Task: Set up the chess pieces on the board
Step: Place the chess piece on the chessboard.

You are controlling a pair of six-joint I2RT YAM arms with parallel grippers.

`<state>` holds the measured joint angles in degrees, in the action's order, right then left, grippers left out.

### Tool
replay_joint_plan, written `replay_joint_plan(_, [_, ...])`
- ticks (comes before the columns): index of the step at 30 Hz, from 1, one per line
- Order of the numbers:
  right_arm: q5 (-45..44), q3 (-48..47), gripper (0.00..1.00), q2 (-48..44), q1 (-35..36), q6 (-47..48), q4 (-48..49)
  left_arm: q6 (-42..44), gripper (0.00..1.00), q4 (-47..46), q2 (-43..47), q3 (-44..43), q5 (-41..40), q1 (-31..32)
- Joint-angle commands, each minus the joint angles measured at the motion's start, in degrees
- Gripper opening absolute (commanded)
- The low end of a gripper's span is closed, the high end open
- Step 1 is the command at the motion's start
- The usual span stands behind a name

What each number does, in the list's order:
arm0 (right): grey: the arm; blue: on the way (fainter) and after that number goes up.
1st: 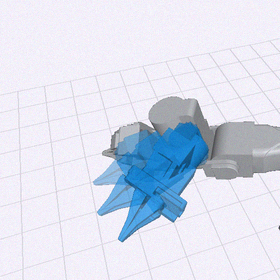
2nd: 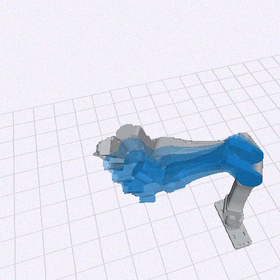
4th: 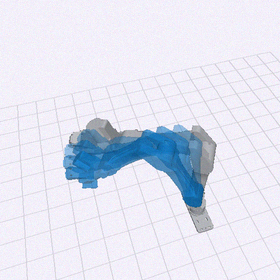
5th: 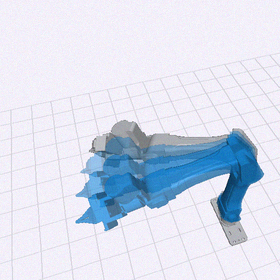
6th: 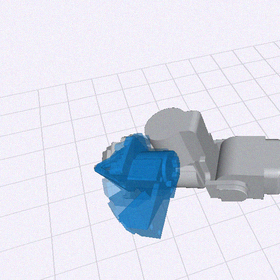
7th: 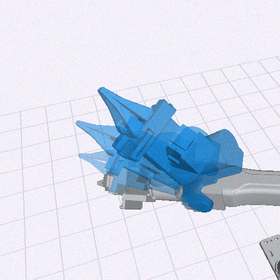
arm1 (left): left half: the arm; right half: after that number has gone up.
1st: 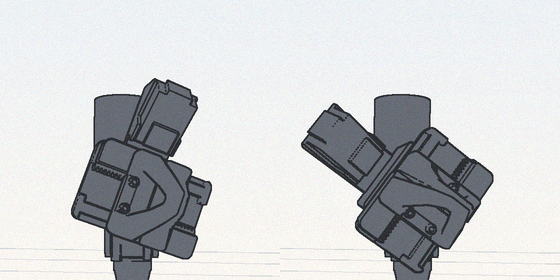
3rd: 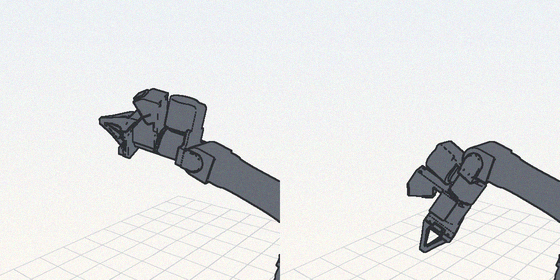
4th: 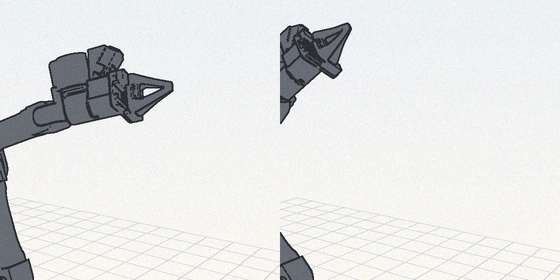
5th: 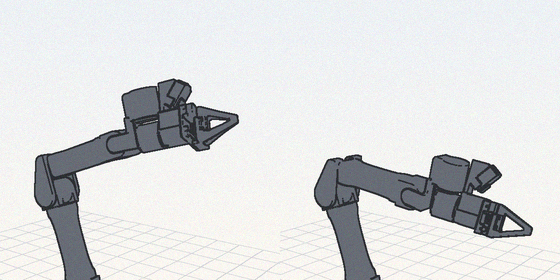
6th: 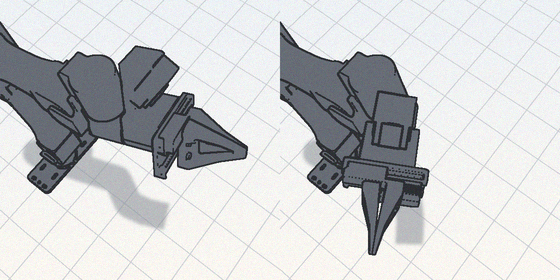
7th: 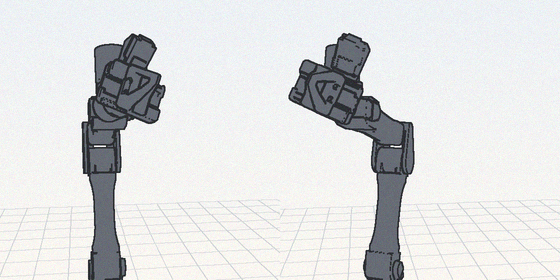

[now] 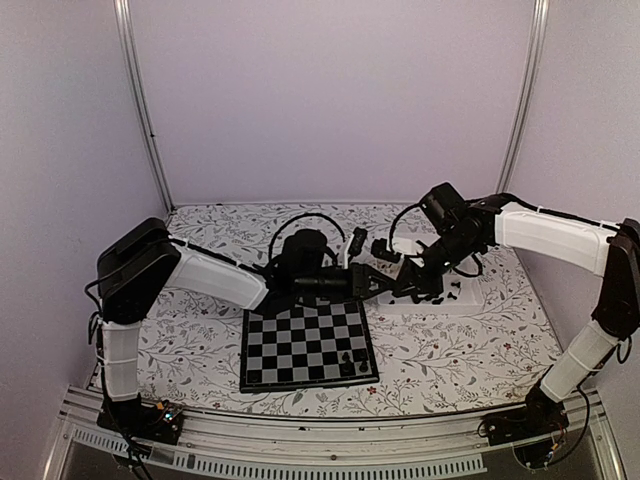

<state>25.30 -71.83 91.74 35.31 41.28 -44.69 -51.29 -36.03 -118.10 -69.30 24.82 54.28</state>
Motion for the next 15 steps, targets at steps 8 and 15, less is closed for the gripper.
replay_joint_plan(8, [-0.29,-2.23,0.33,-2.11,-0.66,-0.85,0.47,-0.77,0.17,-4.09,1.39,2.12,0.74,-0.82])
replay_joint_plan(15, [19.12,-1.89,0.62,-13.01,-13.29,-12.77,11.39,1.80,0.16,-15.36,6.98,9.16,-1.42,-1.88])
